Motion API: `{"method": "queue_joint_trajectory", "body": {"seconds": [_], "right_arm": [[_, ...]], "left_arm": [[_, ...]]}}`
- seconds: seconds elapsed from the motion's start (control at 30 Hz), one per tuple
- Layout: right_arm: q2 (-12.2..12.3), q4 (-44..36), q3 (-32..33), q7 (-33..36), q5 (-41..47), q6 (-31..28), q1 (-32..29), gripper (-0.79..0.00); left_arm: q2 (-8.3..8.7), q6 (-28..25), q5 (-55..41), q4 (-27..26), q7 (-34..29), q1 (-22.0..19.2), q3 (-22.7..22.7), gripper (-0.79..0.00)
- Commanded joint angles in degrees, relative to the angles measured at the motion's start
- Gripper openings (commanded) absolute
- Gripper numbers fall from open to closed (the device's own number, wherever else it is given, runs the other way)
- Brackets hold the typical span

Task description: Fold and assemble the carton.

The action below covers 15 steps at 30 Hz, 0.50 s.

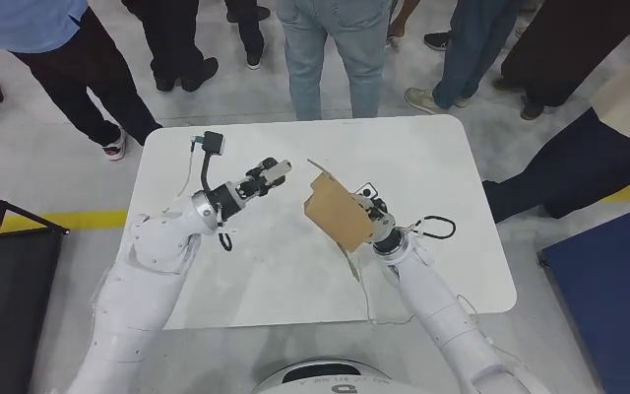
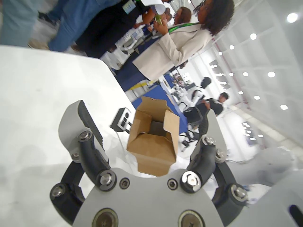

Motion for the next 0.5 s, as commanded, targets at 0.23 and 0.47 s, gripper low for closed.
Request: {"method": "queue_joint_trajectory", "body": {"seconds": [0.23,0.47], "right_arm": [[0.5,1.0,0.9,0.6,-2.1,-0.8,-0.6,-0.785],[0.6,1.6,1.4,0.3,-2.8,-2.7,-0.2,-0.785]], "left_arm": [[0.04,23.5,-42.3,13.2,-19.5,-7.7,0.0,0.000],[0.38,26.7,-36.8,15.6,-17.8,-9.8,1.1,0.000]]}}
